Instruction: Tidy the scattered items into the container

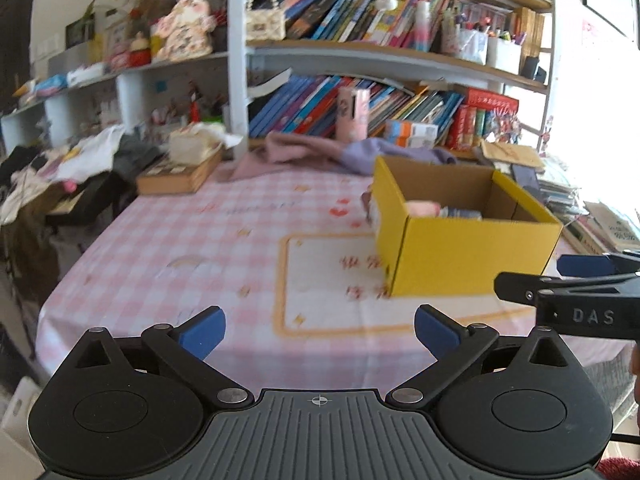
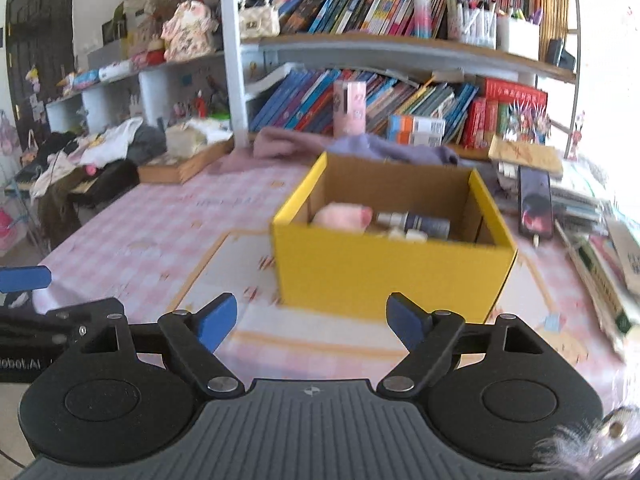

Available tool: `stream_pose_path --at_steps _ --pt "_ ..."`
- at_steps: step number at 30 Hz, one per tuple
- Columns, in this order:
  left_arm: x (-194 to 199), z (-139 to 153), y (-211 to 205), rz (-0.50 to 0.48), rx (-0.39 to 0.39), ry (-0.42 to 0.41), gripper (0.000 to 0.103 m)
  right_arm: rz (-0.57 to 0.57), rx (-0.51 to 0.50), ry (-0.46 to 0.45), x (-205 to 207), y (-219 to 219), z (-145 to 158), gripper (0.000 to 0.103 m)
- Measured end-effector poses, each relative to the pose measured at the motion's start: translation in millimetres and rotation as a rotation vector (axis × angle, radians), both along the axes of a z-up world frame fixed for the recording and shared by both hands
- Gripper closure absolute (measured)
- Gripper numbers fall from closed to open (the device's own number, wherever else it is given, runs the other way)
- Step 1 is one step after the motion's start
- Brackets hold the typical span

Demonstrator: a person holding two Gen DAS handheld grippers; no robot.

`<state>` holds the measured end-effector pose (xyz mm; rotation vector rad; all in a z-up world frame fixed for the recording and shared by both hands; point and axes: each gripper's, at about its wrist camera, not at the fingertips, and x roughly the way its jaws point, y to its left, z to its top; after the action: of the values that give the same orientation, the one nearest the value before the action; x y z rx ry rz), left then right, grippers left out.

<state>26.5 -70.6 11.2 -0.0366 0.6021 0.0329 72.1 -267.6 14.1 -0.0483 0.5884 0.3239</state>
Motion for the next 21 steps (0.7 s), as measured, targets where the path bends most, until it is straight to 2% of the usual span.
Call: stream_pose_path --at_steps 8,13,21 --pt "-33 -5 22 0.034 -0.012 0.028 0.000 -0.006 0.005 0.064 -34 14 -10 0.016" --pt "-41 -9 29 0.040 -0.031 0.064 0.000 -0.006 -0.005 0.079 -44 20 -9 0.010" --pt "-49 -13 31 0.031 -0.061 0.082 0.000 -0.003 -0.038 0.095 -48 24 -7 0.006"
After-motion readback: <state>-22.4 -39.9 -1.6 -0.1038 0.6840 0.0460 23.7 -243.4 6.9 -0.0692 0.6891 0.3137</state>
